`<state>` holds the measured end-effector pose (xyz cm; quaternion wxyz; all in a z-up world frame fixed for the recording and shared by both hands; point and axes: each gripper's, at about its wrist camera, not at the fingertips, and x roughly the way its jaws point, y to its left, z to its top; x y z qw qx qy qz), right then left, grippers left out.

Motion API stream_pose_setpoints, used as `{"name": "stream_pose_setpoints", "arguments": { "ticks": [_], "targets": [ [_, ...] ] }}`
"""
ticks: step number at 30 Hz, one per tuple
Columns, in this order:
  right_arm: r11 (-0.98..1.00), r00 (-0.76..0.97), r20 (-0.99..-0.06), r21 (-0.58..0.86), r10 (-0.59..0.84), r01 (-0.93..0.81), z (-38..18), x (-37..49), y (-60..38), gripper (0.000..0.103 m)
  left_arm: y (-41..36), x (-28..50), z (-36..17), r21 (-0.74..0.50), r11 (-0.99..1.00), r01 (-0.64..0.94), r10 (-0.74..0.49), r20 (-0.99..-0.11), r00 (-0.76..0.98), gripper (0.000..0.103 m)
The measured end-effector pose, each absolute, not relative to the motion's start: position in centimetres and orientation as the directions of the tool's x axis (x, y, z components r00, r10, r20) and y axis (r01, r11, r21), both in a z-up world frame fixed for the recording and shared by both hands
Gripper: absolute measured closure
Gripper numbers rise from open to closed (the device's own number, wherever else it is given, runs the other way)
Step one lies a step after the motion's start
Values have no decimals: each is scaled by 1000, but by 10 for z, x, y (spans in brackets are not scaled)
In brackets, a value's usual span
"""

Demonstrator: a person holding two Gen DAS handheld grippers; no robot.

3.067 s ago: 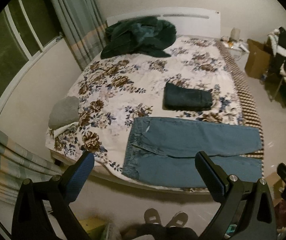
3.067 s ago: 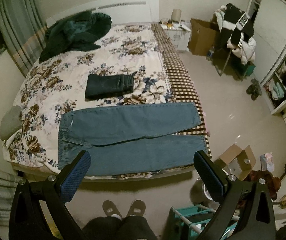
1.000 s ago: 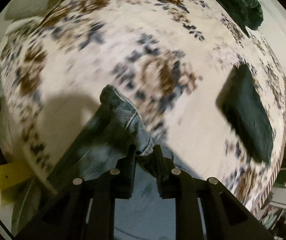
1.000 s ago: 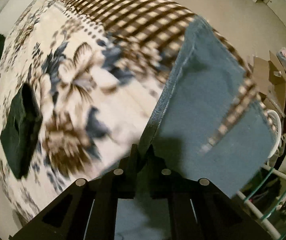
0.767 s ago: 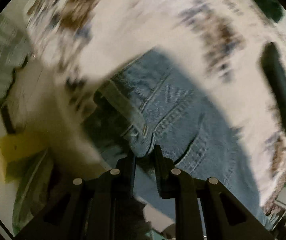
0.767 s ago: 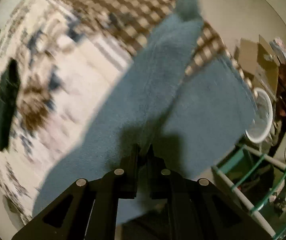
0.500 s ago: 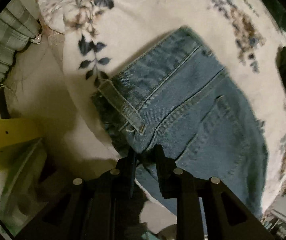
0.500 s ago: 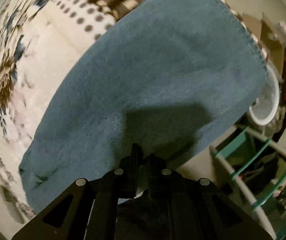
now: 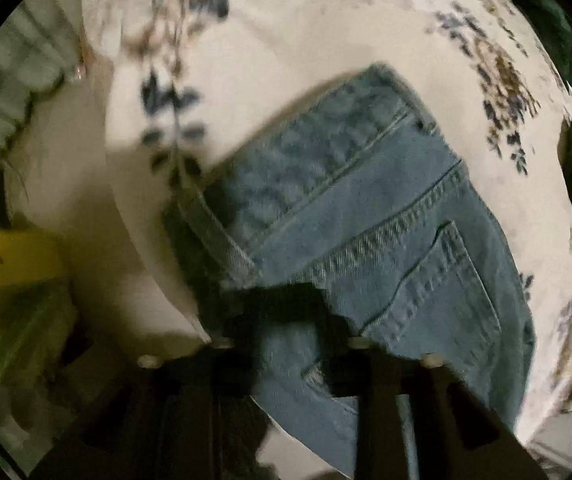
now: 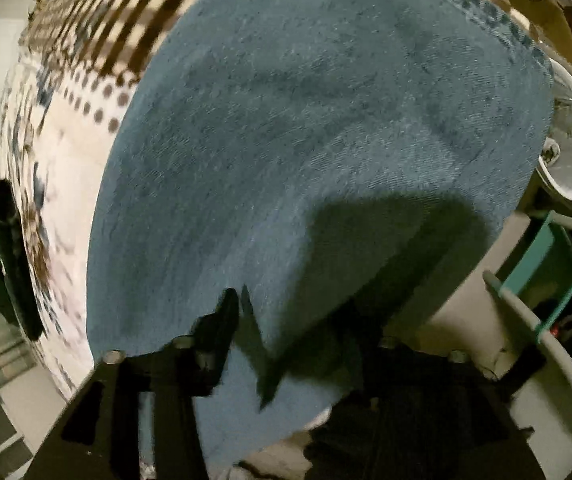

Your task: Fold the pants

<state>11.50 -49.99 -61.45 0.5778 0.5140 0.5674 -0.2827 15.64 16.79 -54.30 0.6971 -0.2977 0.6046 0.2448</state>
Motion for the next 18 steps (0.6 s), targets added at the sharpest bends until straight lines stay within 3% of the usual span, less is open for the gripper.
{"name": "stream_pose_setpoints", "arguments": {
  "ticks": [2, 9, 13, 16, 18],
  "targets": [
    [333, 195, -955, 263, 223, 905, -605, 112, -498, 97, 169, 158, -534, -99, 719, -688, 22, -986, 164, 102],
    [355, 205, -956, 270, 210, 895, -568, 88, -496, 98, 211, 137, -516, -54, 707, -705, 78, -985, 153, 103],
    [394, 147, -964, 227, 223, 891, -569, 79, -501, 98, 225, 113, -526, -123, 699, -705, -9, -987, 163, 101],
    [402, 122, -959, 220, 255, 889, -578, 86, -498, 89, 219, 110, -529, -200, 693, -693, -100, -978, 182, 100],
    [409, 141, -939, 267, 313, 872, -581, 96, -483, 72, 207, 110, -529, -229, 689, -688, -125, -972, 198, 93]
  ]
}}
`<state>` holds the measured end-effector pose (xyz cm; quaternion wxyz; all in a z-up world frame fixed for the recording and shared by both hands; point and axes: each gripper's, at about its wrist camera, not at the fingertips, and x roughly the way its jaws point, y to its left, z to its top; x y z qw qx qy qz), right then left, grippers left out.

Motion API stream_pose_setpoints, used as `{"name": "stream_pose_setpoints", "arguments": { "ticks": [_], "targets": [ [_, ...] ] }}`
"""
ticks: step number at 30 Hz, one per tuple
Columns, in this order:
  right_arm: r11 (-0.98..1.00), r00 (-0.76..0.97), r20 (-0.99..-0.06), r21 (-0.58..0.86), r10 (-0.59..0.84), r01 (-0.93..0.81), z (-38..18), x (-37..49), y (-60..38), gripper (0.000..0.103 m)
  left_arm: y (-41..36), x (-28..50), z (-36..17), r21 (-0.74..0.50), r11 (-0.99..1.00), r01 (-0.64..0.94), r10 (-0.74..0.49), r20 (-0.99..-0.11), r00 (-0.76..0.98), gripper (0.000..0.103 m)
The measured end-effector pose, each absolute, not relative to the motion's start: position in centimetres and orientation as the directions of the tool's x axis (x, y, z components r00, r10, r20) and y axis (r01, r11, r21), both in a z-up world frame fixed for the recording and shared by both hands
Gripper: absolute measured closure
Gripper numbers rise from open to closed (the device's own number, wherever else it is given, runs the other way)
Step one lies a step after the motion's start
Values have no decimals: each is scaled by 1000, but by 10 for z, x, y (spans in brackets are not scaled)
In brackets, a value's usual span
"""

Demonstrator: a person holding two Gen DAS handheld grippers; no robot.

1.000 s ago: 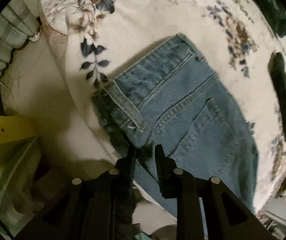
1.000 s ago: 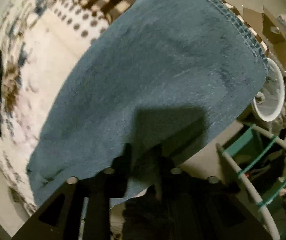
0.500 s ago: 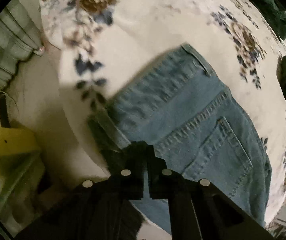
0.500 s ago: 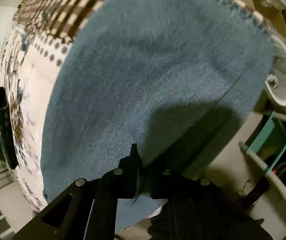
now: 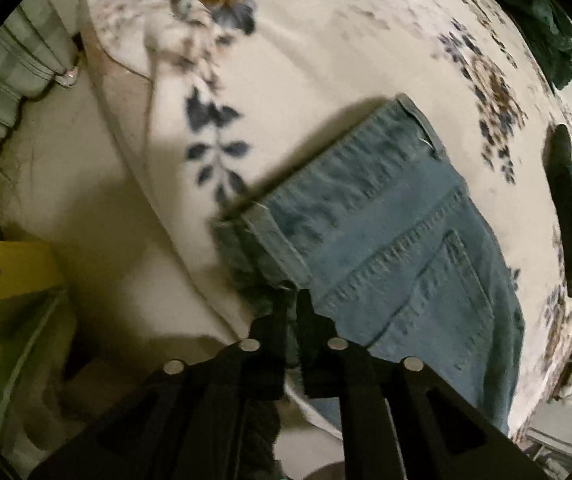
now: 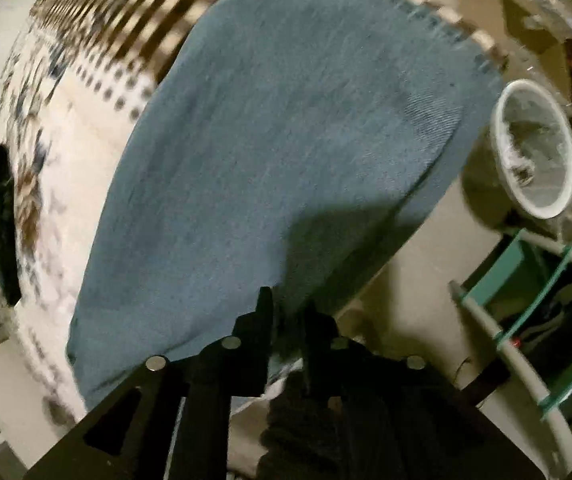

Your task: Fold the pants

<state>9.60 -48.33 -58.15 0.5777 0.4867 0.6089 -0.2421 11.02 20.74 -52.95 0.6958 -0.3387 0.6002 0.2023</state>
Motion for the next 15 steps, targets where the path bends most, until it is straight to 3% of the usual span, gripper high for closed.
{"name": "stream_pose_setpoints", "arguments": {
  "ticks": [1, 2, 8, 13, 15],
  "targets": [
    [420, 148, -926, 294, 346, 858, -583, 99, -471, 57, 206, 111, -532, -234, 683, -692, -126, -971, 204, 91],
    [426, 151, -916, 312, 371, 849, -586, 102, -461, 54, 207, 111, -535, -235, 676, -698, -127, -971, 204, 89],
    [403, 134, -853, 369, 504, 837, -619, 112, -401, 54, 219, 121, -560, -220, 596, -772, -133, -976, 175, 87],
    [351, 175, -852, 379, 493, 856, -632, 116, -382, 54, 207, 135, -560, -162, 624, -764, -90, -987, 136, 87],
    [364, 160, -872, 352, 463, 862, -632, 113, -381, 66, 202, 138, -556, -152, 633, -759, -77, -988, 133, 87]
  ]
}}
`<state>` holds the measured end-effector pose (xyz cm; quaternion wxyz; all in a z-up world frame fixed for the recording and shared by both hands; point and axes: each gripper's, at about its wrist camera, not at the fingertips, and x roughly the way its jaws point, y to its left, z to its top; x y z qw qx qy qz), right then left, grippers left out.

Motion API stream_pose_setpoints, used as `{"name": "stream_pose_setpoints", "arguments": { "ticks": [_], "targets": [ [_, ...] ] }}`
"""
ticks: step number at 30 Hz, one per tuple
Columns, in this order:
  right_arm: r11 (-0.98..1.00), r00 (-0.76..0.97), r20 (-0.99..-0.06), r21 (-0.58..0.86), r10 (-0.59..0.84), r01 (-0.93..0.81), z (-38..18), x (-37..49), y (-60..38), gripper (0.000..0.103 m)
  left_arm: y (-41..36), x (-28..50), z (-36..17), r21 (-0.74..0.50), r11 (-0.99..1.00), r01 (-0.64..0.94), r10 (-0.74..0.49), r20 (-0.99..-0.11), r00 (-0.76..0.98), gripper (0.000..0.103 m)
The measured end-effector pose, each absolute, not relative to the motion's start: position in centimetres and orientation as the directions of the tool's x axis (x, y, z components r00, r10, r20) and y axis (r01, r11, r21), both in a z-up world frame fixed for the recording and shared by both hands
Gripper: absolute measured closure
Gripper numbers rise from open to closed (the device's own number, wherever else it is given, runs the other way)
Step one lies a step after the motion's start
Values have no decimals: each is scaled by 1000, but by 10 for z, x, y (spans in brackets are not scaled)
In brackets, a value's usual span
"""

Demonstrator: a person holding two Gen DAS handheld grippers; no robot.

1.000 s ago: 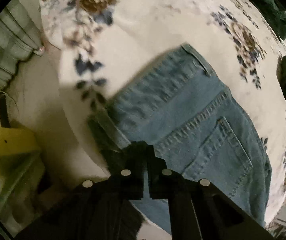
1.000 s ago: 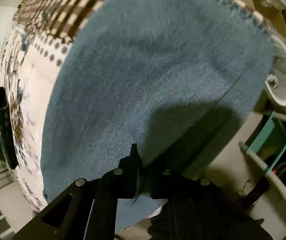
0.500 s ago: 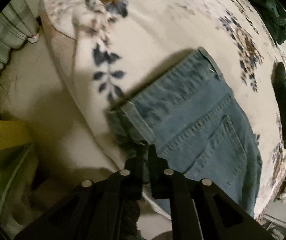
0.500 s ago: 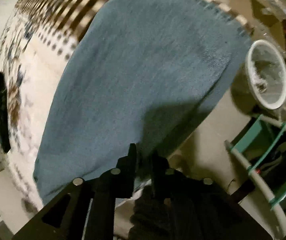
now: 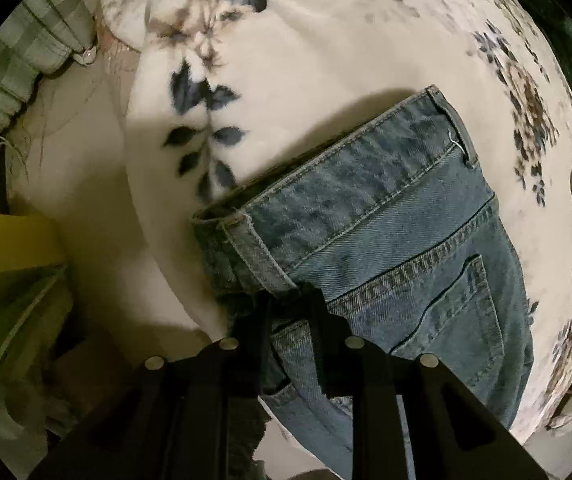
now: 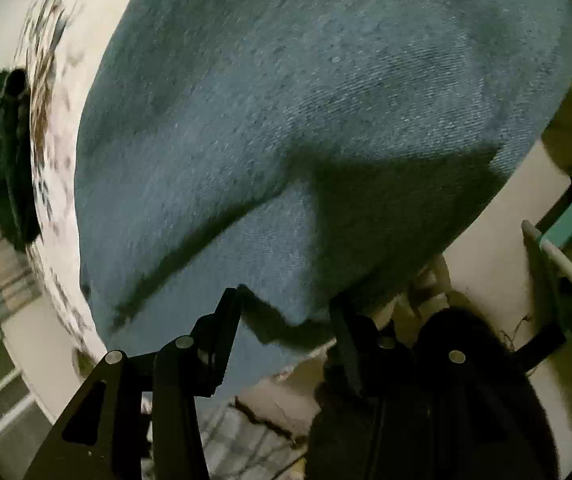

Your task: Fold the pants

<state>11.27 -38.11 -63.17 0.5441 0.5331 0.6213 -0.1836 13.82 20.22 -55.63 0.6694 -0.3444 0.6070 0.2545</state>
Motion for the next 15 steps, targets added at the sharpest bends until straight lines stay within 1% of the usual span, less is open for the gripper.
{"name": "stream_pose_setpoints", "arguments": {
  "ticks": [1, 2, 4, 8, 9, 12, 14, 15],
  "targets": [
    [377, 148, -885, 333, 442, 864, -629, 111, -381, 78, 200, 139, -555, -149, 636, -757, -71, -988, 136, 88],
    [388, 143, -892, 324, 428, 863, -627, 109, -381, 91, 198, 139, -552, -139, 645, -752, -51, -989, 139, 93],
    [425, 126, -908, 305, 400, 852, -619, 108, -380, 100, 197, 139, -547, -128, 670, -731, -23, -988, 152, 94],
    [467, 117, -915, 304, 387, 830, -599, 109, -379, 101, 192, 136, -525, -123, 713, -690, -1, -985, 174, 96],
    [475, 114, -916, 303, 386, 826, -596, 109, -380, 101, 191, 134, -519, -116, 716, -688, 7, -985, 173, 103],
    [481, 112, -908, 315, 403, 818, -582, 109, -380, 101, 203, 125, -495, -94, 720, -688, 64, -978, 201, 103],
    [477, 115, -901, 326, 418, 816, -576, 107, -377, 101, 213, 124, -487, -95, 716, -691, 72, -975, 208, 103],
    [485, 105, -901, 321, 421, 814, -574, 106, -380, 101, 220, 126, -489, -111, 718, -687, 53, -976, 213, 103]
  ]
}}
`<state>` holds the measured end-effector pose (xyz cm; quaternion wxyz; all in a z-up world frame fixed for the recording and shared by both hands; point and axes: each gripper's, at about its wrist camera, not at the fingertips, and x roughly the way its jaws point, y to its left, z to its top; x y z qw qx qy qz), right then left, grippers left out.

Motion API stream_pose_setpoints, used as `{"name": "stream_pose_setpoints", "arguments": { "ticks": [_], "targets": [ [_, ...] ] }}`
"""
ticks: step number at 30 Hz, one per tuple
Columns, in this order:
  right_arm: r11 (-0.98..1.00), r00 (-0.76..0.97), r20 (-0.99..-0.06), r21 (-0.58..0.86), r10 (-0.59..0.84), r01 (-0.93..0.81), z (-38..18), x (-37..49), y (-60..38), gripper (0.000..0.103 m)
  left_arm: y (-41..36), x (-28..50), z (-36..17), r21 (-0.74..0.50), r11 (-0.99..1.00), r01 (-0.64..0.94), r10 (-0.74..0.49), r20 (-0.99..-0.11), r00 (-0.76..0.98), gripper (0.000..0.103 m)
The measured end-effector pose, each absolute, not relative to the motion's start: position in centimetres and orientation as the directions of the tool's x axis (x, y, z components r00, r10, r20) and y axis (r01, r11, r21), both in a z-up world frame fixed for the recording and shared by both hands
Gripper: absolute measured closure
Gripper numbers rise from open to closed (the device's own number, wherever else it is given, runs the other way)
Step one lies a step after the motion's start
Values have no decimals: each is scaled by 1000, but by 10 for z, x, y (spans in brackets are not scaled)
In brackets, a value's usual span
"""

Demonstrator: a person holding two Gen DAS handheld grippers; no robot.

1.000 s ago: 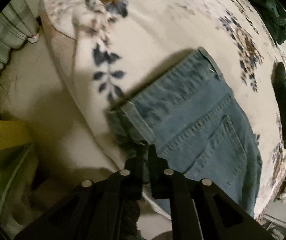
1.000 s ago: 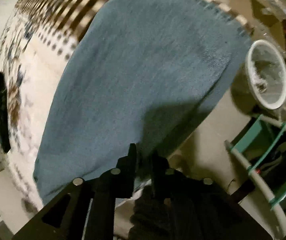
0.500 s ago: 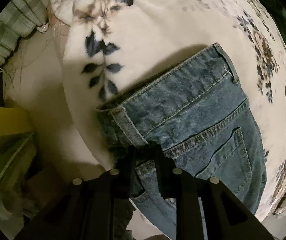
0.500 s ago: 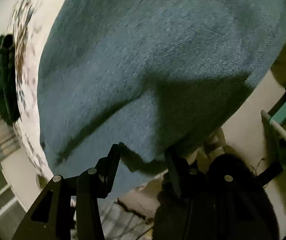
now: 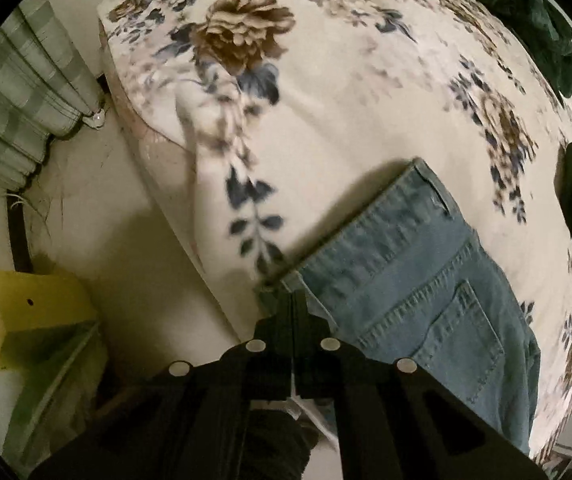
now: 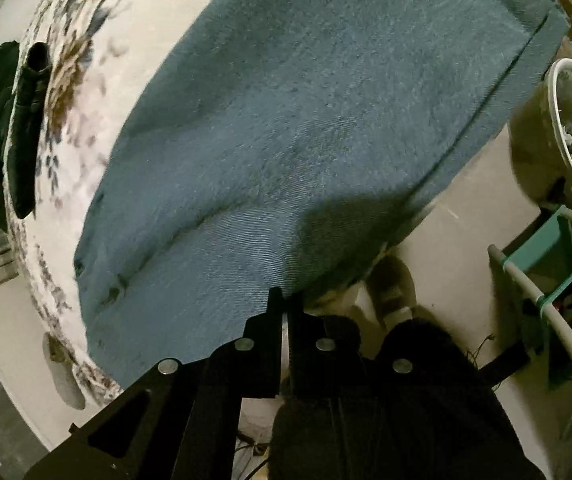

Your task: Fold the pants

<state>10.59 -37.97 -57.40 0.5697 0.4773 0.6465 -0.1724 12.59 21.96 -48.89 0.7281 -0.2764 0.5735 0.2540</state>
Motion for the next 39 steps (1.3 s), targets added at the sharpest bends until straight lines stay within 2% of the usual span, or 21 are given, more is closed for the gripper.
{"name": "stream_pose_setpoints", "arguments": {
  "ticks": [4, 7, 9, 10, 11, 14, 18, 19, 20, 21, 25, 31, 36, 39],
  "targets": [
    [509, 19, -893, 274, 449, 816, -598, 107, -378, 100, 223, 121, -508, -224, 699, -679, -88, -969, 230, 102],
    [471, 58, -863, 329, 502, 819, -607, 113, -378, 96, 215, 127, -512, -227, 694, -683, -106, -971, 215, 95],
    [471, 67, -849, 354, 524, 808, -607, 118, -372, 85, 216, 128, -517, -245, 668, -703, -111, -967, 231, 76],
    [468, 74, -845, 364, 530, 805, -607, 120, -369, 73, 216, 128, -521, -251, 651, -716, -111, -965, 237, 71],
    [459, 80, -837, 374, 542, 806, -608, 121, -366, 67, 219, 129, -526, -255, 635, -729, -114, -964, 238, 65],
    [436, 88, -826, 381, 557, 816, -616, 124, -355, 66, 224, 132, -536, -251, 611, -751, -110, -966, 234, 54],
    [401, 101, -838, 358, 536, 844, -625, 121, -347, 67, 218, 143, -547, -184, 617, -765, -55, -980, 191, 57],
    [402, 100, -850, 345, 518, 848, -625, 121, -346, 76, 215, 143, -545, -170, 626, -761, -35, -981, 190, 61],
    [417, 88, -866, 324, 493, 850, -624, 121, -344, 93, 213, 144, -541, -148, 643, -752, -7, -982, 187, 75],
    [426, 85, -870, 320, 485, 846, -623, 120, -343, 96, 212, 142, -537, -132, 654, -745, 19, -982, 190, 85],
    [478, 85, -884, 328, 461, 815, -604, 122, -341, 100, 210, 134, -525, -148, 675, -722, 28, -974, 226, 88],
    [520, 45, -874, 329, 484, 788, -586, 118, -348, 100, 212, 125, -507, -124, 720, -683, 38, -976, 217, 88],
    [519, -3, -849, 320, 529, 792, -617, 117, -351, 99, 213, 127, -516, -99, 718, -689, 23, -986, 167, 84],
    [479, 22, -822, 353, 569, 804, -622, 112, -360, 75, 200, 130, -495, -66, 747, -661, 60, -984, 166, 83]
  ]
}}
